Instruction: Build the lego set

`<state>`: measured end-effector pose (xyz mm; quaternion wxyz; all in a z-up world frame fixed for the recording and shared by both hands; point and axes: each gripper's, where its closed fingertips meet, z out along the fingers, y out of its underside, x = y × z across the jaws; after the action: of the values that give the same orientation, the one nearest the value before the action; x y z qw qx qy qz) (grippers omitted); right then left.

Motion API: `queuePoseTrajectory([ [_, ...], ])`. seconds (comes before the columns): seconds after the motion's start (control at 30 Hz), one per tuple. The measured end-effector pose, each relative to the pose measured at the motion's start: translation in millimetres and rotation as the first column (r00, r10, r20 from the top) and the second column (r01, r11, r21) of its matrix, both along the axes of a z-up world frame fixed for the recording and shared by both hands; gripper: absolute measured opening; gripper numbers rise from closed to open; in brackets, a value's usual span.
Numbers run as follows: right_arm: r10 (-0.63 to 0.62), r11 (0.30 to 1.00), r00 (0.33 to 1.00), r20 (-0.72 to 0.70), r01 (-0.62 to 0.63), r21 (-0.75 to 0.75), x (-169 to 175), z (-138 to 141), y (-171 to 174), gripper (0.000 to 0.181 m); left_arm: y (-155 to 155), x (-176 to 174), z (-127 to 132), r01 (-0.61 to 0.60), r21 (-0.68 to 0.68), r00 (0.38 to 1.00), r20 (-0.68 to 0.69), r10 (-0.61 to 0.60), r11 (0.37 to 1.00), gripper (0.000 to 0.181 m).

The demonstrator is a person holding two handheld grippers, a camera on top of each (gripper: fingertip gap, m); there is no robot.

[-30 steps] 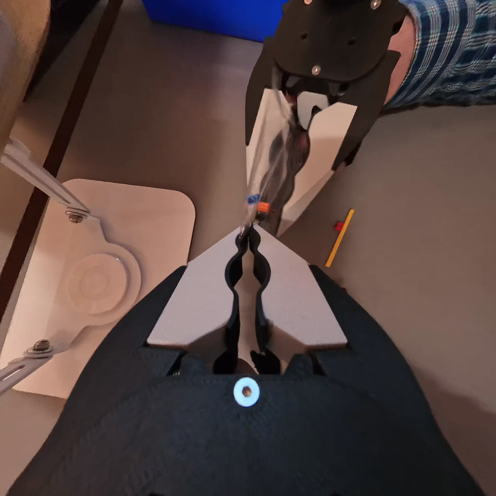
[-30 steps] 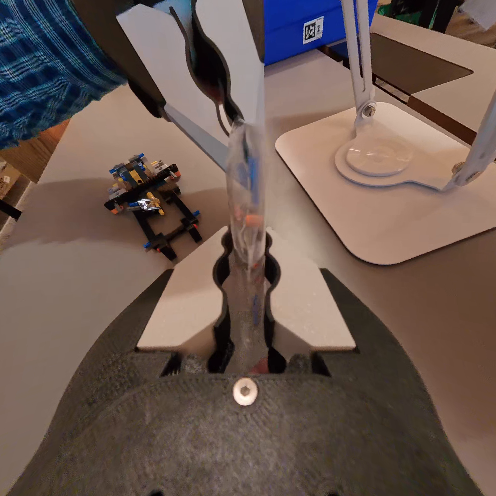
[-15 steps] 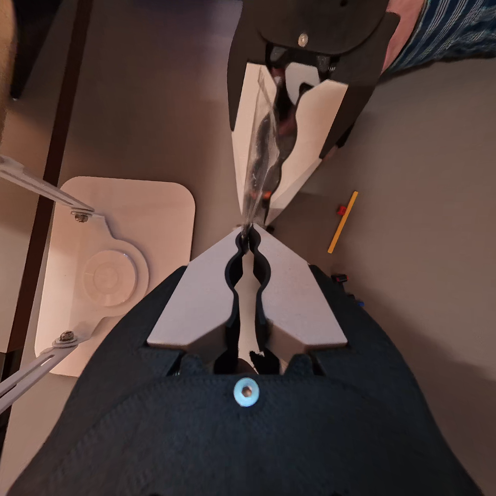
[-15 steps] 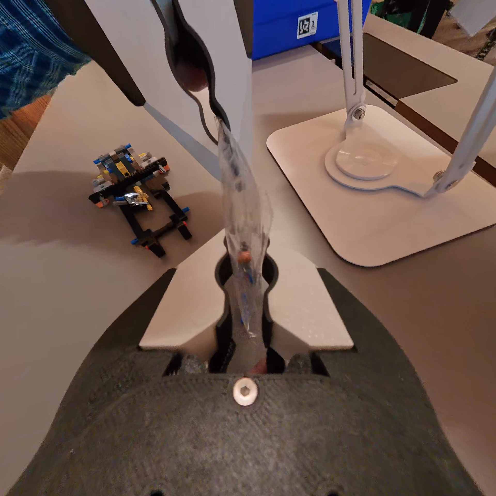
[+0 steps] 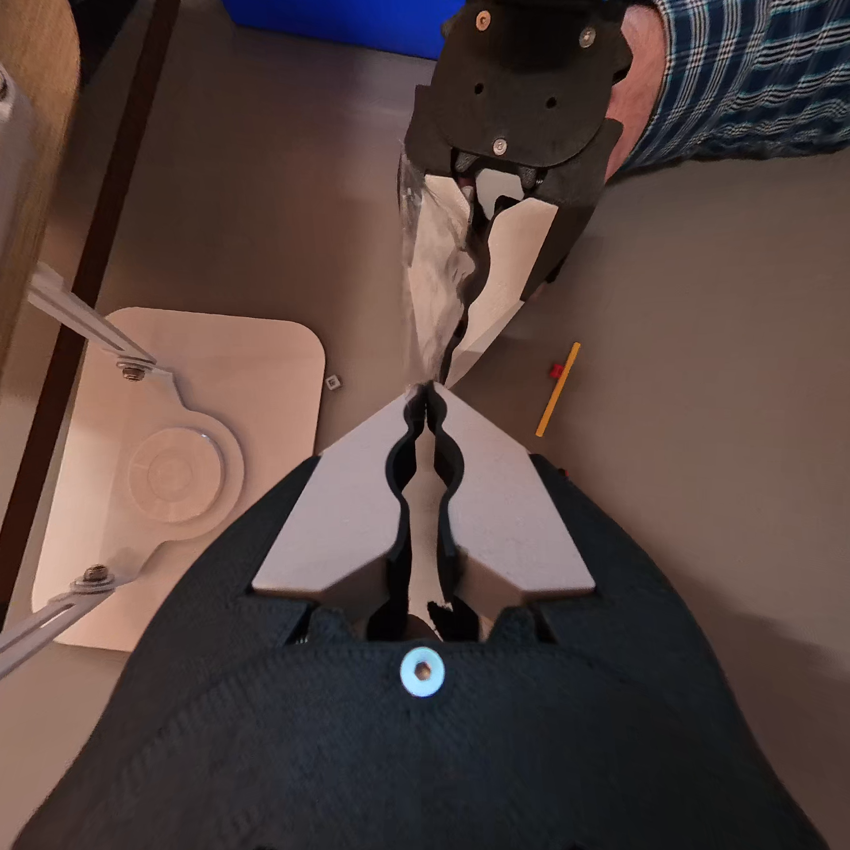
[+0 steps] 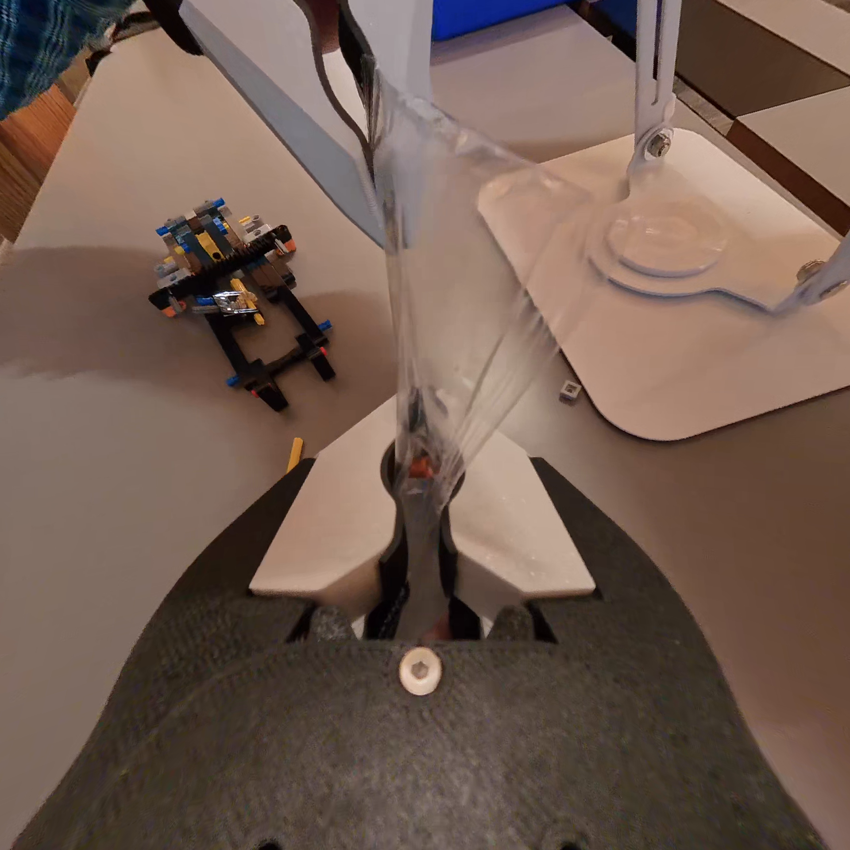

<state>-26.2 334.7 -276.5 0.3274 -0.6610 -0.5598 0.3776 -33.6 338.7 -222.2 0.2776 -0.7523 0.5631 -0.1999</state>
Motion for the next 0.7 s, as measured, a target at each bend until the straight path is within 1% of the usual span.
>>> queuePoseTrajectory([
  [0.03,0.000,1.000,1.000,0.002,0.000,0.006,-0.3,-1.0,0.1,0.006,-0.8,0.7,-1.2,-0.005,-0.005,1.000,0.009,0.005,1.000,0.000],
  [0.07,-0.002,1.000,1.000,-0.008,0.002,0.014,-1.7,0.4,0.5,0.013,-2.5,1.7,-2.6,-0.004,-0.015,1.000,0.018,0.005,1.000,0.000],
  [0.1,0.002,1.000,1.000,-0.023,-0.002,0.015,-3.3,3.1,-0.8,0.014,-2.4,2.3,-2.6,-0.007,-0.010,1.000,0.024,0.007,1.000,0.000],
  [0.13,0.007,1.000,1.000,-0.020,-0.006,0.024,-3.9,3.3,-1.9,0.010,-2.8,3.0,-1.2,-0.008,-0.010,0.999,0.034,0.008,1.000,0.000],
  [0.23,0.007,0.999,0.999,0.044,-0.009,0.039,-1.7,-9.2,-2.3,0.005,-3.0,7.3,12.9,-0.009,0.000,0.996,0.094,0.009,1.000,0.000],
  [0.3,0.005,0.998,1.000,0.025,-0.006,0.055,-1.5,-5.6,-2.5,0.003,-0.8,5.8,20.3,-0.018,0.016,0.994,0.104,0.016,1.000,0.000],
  [0.53,0.000,0.998,0.998,0.057,-0.004,0.063,2.9,-9.4,-2.9,0.000,-0.4,-5.4,22.0,-0.047,0.007,0.992,0.115,0.046,0.999,0.000],
  [0.6,-0.001,0.999,0.999,0.039,-0.001,0.053,1.0,-4.6,-3.6,0.025,-1.5,-4.7,22.1,-0.053,0.005,0.990,0.129,0.052,0.999,0.000],
  [0.7,0.003,0.997,1.000,0.006,-0.004,0.079,-2.1,5.8,-5.2,0.023,-2.0,-6.7,13.4,-0.056,0.012,0.994,0.090,0.055,0.998,0.000],
])
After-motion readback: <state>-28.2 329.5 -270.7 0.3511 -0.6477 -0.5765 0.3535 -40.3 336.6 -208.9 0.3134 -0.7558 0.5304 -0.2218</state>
